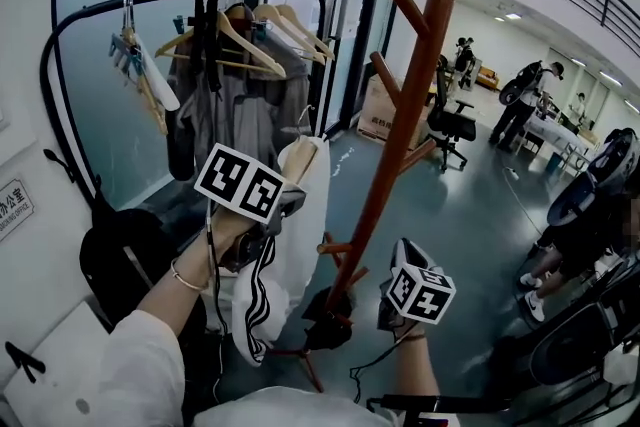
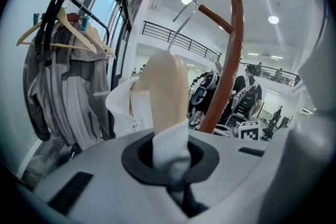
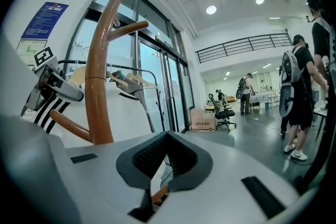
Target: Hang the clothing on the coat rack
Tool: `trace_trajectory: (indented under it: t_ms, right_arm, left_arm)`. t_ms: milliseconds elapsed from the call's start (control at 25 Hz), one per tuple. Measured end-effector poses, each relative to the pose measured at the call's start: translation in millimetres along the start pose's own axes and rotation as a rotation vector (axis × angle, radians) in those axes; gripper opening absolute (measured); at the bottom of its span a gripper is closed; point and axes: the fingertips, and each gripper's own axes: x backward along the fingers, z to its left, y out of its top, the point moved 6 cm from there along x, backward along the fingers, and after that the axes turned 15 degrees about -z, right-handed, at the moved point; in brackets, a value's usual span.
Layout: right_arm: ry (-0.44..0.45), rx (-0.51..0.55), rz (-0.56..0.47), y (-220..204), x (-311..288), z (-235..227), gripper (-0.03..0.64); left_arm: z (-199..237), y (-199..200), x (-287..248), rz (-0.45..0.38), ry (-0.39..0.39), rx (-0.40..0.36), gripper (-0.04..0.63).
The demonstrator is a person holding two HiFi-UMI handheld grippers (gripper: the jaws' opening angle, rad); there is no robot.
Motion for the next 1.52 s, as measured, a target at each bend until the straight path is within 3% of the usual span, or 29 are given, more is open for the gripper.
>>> trace_trajectory:
  t_ms: [720, 1080, 1520]
  right_arm:
    - [0.039, -0.016, -0.001, 2.1, -6.3, 2.4, 0.023]
    - [0.044, -0.015, 0.008, 3.2, -6.2, -2.8, 0.023]
    - [0.034, -0.01, 0.013, 3.5, -7.3, -5.4, 0.023]
  left_arm:
    - [-11.0, 54.3, -9.6, -0.015, 0.012, -0.124, 0.014]
    - [-14.2, 72.4, -19.9, -0.042, 0.006, -0.134, 0.012]
    - [-30.4, 99.2, -27.0, -0.072, 0.004, -0.23, 0.012]
